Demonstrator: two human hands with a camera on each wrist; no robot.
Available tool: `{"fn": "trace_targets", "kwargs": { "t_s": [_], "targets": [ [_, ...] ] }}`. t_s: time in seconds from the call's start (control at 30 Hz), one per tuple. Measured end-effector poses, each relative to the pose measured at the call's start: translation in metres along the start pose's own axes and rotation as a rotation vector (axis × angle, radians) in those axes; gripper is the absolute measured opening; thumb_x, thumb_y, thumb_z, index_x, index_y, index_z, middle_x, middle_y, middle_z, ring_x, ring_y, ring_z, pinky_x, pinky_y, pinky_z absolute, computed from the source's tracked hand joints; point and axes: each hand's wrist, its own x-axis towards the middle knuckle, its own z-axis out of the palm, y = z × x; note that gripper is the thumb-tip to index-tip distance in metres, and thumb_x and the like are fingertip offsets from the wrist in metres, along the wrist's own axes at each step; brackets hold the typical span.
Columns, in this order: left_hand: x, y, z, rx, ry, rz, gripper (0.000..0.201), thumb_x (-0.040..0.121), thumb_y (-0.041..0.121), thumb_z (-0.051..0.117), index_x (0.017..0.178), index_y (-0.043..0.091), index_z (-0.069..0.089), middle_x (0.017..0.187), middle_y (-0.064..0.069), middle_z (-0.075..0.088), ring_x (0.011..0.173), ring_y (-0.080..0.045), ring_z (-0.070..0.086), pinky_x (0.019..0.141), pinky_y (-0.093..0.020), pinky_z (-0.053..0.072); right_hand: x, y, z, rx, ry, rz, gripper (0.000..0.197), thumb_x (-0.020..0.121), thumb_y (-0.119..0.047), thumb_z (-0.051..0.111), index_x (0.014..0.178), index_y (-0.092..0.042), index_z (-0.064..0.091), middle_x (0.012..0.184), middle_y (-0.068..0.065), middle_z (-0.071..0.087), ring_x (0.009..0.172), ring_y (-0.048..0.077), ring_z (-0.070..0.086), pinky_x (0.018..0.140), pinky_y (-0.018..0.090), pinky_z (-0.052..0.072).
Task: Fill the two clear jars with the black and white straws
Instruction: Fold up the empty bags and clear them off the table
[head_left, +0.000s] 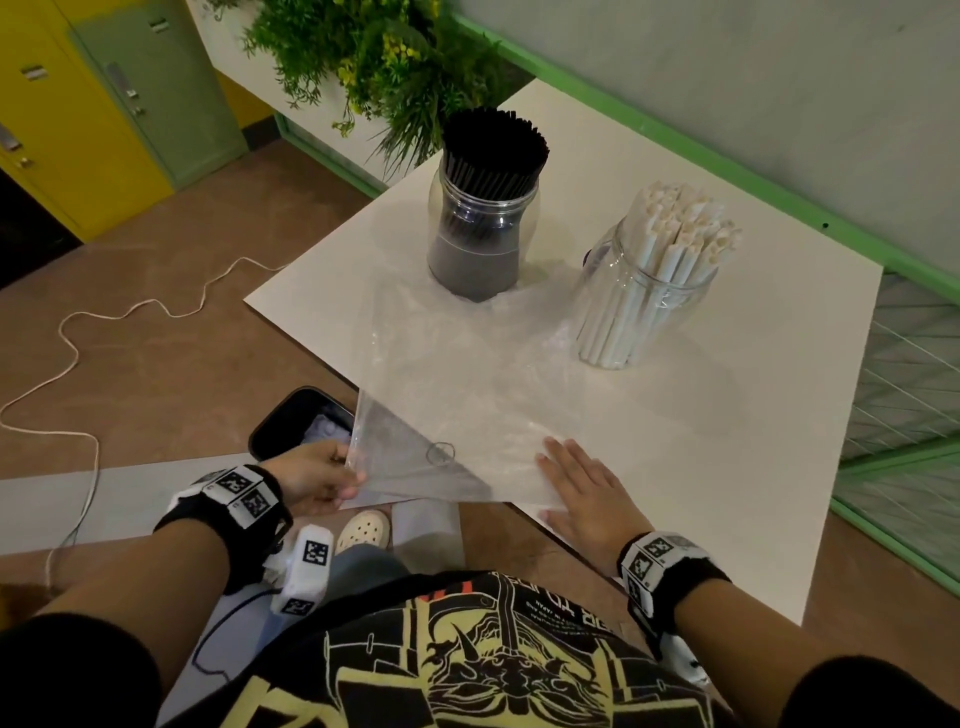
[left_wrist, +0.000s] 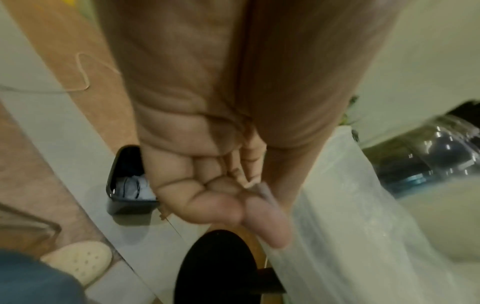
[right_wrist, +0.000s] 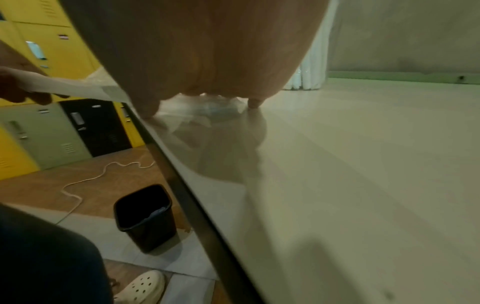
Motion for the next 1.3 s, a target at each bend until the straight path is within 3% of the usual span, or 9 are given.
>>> {"fn": "trace_targets", "kwargs": {
  "t_s": [0.2, 0.37, 0.47, 0.6, 0.73, 0.87, 1.07, 1.23, 1.3],
  "targets": [
    [0.002, 0.024, 0.01, 0.133, 0.054, -0.066, 0.018, 0.092, 0.034, 0.059, 0.104, 0.02, 0.055, 0.102, -0.002, 0.064, 0.09, -0.015, 0.06, 0.066, -0.029, 0.046, 0.016, 0.002, -0.036, 0.467, 0.345, 0.271, 0.061, 0.082, -0.066, 0.047, 0.119, -0.02, 0.061, 0.132, 0.003, 0.045, 0.119, 0.024, 0.042, 0.098, 0.029, 0.031],
    [0.031, 0.056, 0.013, -0.164, 0.167, -0.001, 0.033, 0.095, 0.044, 0.05, 0.085, 0.013, 0.054, 0.077, -0.009, 0.053, 0.072, -0.031, 0.055, 0.072, -0.042, 0.049, 0.066, 0.013, -0.063, 0.97, 0.252, 0.645, 0.068, 0.084, -0.034, 0.07, 0.138, -0.015, 0.034, 0.136, 0.014, 0.042, 0.123, 0.03, 0.046, 0.105, 0.039, 0.037],
    [0.041, 0.055, 0.012, 0.02, 0.296, 0.132, 0.028, 0.096, 0.018, 0.053, 0.102, -0.009, 0.057, 0.075, -0.011, 0.058, 0.074, -0.03, 0.058, 0.074, -0.039, 0.052, 0.08, 0.014, -0.068, 1.035, 0.189, 0.678, 0.074, 0.084, -0.031, 0.071, 0.141, -0.016, 0.025, 0.128, 0.015, 0.051, 0.115, 0.03, 0.053, 0.097, 0.036, 0.043],
    [0.035, 0.049, 0.008, 0.025, 0.527, 0.282, 0.046, 0.088, 0.001, 0.055, 0.13, 0.008, 0.036, 0.088, -0.008, 0.058, 0.078, -0.027, 0.061, 0.075, -0.043, 0.055, 0.069, 0.01, -0.079, 0.96, 0.216, 0.426, 0.082, 0.087, -0.015, 0.067, 0.148, -0.027, 0.015, 0.107, 0.002, 0.049, 0.088, 0.018, 0.051, 0.083, 0.03, 0.046],
    [0.016, 0.051, -0.002, 0.235, 0.411, 0.487, 0.065, 0.085, 0.0, 0.063, 0.135, 0.028, 0.033, 0.085, -0.007, 0.059, 0.08, -0.026, 0.062, 0.076, -0.041, 0.051, 0.054, 0.009, -0.098, 0.813, 0.003, 0.156, 0.093, 0.082, -0.015, 0.073, 0.15, -0.039, 0.015, 0.147, -0.004, 0.036, 0.124, 0.014, 0.041, 0.108, 0.03, 0.034],
    [-0.001, 0.064, -0.015, 0.307, 0.44, 0.609, 0.081, 0.081, 0.004, 0.07, 0.14, 0.039, 0.028, 0.086, -0.004, 0.061, 0.082, -0.017, 0.061, 0.078, -0.031, 0.045, 0.048, 0.007, -0.114, 0.715, 0.08, 0.185, 0.08, 0.076, -0.015, 0.079, 0.141, -0.032, 0.035, 0.108, -0.011, 0.059, 0.067, 0.002, 0.051, 0.069, 0.007, 0.04],
    [-0.019, 0.078, -0.025, 0.437, 0.389, 0.663, 0.027, 0.086, 0.004, 0.065, 0.104, 0.024, 0.069, 0.084, -0.005, 0.063, 0.081, -0.02, 0.057, 0.067, -0.004, 0.041, 0.054, 0.01, -0.134, 0.62, 0.413, 0.209, 0.014, 0.078, -0.015, 0.076, 0.079, -0.014, 0.063, 0.081, 0.002, 0.061, 0.077, 0.017, 0.055, 0.067, 0.022, 0.037],
    [-0.032, 0.092, -0.033, 0.7, 0.697, 0.582, 0.01, 0.082, 0.025, 0.072, 0.086, 0.03, 0.065, 0.099, -0.006, 0.057, 0.104, -0.031, 0.052, 0.082, -0.032, 0.039, 0.053, 0.006, -0.148, 0.41, 0.691, 0.041, 0.016, 0.081, -0.017, 0.074, 0.082, -0.01, 0.06, 0.094, -0.002, 0.047, 0.089, 0.021, 0.047, 0.079, 0.025, 0.034],
    [-0.038, 0.1, -0.018, 0.864, 0.79, 0.596, 0.033, 0.072, 0.038, 0.078, 0.101, 0.031, 0.064, 0.122, -0.004, 0.048, 0.121, -0.033, 0.04, 0.099, -0.043, 0.036, 0.051, -0.008, -0.158, 0.433, 0.721, -0.04, 0.012, 0.088, -0.015, 0.066, 0.092, -0.008, 0.057, 0.095, 0.001, 0.053, 0.089, 0.023, 0.052, 0.078, 0.027, 0.038]
  ]
}}
